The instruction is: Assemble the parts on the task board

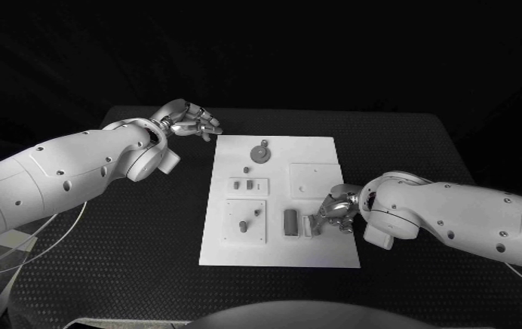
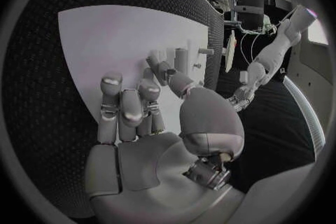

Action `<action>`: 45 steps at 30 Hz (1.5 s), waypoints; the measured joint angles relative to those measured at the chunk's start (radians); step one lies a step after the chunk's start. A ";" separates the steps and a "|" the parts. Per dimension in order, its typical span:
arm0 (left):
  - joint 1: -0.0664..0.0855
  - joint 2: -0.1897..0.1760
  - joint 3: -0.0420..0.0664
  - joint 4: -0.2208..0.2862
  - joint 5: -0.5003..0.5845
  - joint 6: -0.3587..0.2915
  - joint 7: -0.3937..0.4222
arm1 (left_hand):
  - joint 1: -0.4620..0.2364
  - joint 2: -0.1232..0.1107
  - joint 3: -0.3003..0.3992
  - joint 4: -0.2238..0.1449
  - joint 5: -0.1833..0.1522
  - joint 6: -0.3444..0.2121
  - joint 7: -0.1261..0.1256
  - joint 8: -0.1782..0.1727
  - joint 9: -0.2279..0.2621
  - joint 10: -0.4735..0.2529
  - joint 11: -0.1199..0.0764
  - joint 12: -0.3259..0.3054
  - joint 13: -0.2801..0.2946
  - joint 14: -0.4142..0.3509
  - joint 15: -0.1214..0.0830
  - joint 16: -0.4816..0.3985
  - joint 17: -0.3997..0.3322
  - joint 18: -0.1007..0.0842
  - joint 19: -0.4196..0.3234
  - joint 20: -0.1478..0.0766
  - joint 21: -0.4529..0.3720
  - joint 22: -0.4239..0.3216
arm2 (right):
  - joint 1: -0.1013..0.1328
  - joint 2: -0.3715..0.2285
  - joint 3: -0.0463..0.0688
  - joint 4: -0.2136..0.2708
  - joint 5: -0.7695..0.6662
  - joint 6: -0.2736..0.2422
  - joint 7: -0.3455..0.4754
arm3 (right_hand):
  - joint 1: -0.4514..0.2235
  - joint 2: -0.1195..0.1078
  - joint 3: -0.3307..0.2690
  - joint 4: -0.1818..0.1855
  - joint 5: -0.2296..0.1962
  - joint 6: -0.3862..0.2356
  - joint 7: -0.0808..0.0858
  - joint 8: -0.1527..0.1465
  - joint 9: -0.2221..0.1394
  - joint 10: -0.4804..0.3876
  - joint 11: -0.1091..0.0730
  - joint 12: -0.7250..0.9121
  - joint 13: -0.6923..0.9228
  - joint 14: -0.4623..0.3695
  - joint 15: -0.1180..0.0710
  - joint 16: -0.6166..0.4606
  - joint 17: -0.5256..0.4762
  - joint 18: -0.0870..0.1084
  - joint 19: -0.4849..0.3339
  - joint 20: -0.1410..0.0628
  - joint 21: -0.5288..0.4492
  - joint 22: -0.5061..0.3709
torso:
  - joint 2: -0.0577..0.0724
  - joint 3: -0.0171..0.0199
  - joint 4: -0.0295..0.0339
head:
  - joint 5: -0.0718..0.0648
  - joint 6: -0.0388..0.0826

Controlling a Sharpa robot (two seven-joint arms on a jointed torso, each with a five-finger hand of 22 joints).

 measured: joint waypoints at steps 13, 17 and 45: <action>0.000 0.001 0.000 0.000 0.000 0.001 -0.001 | 0.000 0.000 0.000 0.000 0.000 0.000 0.000 0.000 0.000 0.000 0.000 0.000 0.001 0.000 0.000 0.000 0.001 0.000 0.000 0.000 0.000 0.000 | -0.001 0.007 -0.001 -0.001 -0.001 0.005 -0.003 | -0.016 -0.005 -0.008 0.006 -0.002 0.000 0.000 0.001 0.000 0.000 0.000 0.000 -0.001 -0.004 -0.002 0.000 -0.003 0.000 0.000 0.000 0.000 0.000 | 0.000 0.0007 -0.0005 | 0.001 0.000; 0.000 0.001 0.000 0.000 -0.001 0.001 -0.001 | 0.000 0.000 0.000 0.000 0.000 0.000 0.000 0.000 0.000 0.000 0.000 0.000 0.001 0.000 0.000 0.000 0.001 0.000 0.000 0.000 0.000 0.000 | -0.001 0.007 -0.001 -0.001 -0.001 0.005 -0.001 | -0.035 -0.012 -0.012 0.010 -0.002 0.000 0.000 0.006 -0.005 0.000 0.000 0.000 -0.003 -0.004 -0.001 0.000 -0.005 0.000 0.000 0.000 0.000 0.000 | 0.000 0.0006 -0.0002 | 0.001 0.000; 0.000 0.000 0.000 0.000 -0.001 0.003 -0.004 | -0.004 -0.004 -0.001 0.005 0.000 0.000 0.000 0.000 0.000 -0.003 -0.003 0.004 0.001 0.000 0.000 -0.004 0.003 0.000 0.000 0.000 0.000 -0.001 | -0.002 0.018 -0.001 -0.004 0.007 0.006 0.018 | -0.139 -0.043 -0.004 0.046 -0.002 0.009 0.002 -0.005 -0.026 0.000 0.000 0.000 -0.006 0.000 -0.003 0.000 -0.013 0.000 0.002 0.002 0.000 0.001 | 0.000 0.0000 0.0000 | 0.003 0.002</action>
